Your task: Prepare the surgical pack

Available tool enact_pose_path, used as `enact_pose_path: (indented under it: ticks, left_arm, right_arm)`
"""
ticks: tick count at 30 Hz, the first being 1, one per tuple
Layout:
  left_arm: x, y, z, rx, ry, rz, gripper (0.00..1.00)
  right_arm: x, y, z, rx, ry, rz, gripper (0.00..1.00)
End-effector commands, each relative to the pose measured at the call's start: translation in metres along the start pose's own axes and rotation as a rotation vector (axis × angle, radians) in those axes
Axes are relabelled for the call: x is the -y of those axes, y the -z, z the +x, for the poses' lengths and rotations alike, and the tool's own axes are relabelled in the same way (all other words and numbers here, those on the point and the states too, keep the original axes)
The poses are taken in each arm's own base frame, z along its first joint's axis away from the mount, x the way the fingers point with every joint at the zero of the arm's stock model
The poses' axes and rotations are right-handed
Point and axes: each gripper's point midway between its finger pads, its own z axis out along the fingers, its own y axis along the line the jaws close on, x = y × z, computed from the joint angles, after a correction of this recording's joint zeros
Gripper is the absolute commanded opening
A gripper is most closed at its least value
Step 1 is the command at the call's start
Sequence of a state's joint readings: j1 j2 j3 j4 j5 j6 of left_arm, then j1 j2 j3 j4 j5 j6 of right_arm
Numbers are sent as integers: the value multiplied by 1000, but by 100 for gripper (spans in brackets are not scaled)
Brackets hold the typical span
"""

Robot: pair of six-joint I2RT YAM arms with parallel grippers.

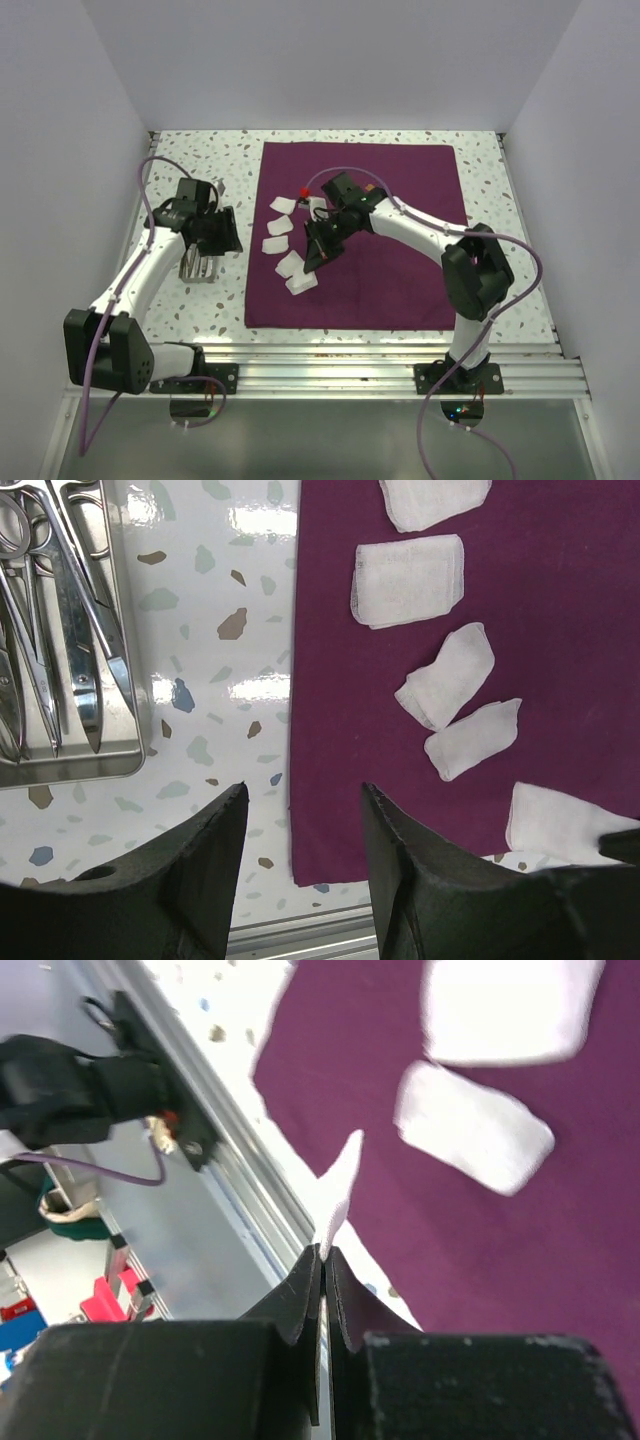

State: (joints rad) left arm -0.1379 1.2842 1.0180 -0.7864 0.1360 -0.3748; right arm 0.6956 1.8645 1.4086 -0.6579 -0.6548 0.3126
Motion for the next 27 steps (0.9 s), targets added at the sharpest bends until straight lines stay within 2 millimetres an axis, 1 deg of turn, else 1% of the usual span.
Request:
enact_pose_path:
  ticks: [1,3,4,5,8,9,11,12,17,19,22,27]
  left_arm:
    - [9,3,-15,37,-30,34,53]
    - [9,4,-16,38,-35,32,53]
    - [9,4,-18,40,-36,31,53]
    - [9,3,-19,40,-38,29,53]
    - [9,2,-19,35,-45,27,53]
    - [9,2,-19,33,-45,28,53]
    - [8,1,-18,26,-45,28,53]
    - [8,1,-19,30,-46,27,53]
    - [9,-2,-18,23,-45,34,53]
    - [11,-2,-21,25,-44,40,53]
    - [12,-4,-23,24,-41,43,53]
    - [13,-6,-22,19,-39,45,53]
  right_arm:
    - [-32,13,-15,24,35,-103,0]
    - [-30,5,-21,13,28,-114,0]
    - [-33,2,-23,7,31,-142,0]
    - [-32,-4,-26,2,20,-152,0]
    - [-32,-12,-36,0,27,-177,0]
    - [-25,-19,-32,-30,8,-172,0]
    - [-20,-25,-32,-46,19,-177,0]
    - [-13,-32,-29,-61,7,-170,0]
    - [9,-48,-21,-96,3,-141,0]
    - [16,-54,-20,-103,3,-138,0]
    - [28,-57,-20,-107,11,-96,0]
    - [48,-54,-22,-117,1,-34,0]
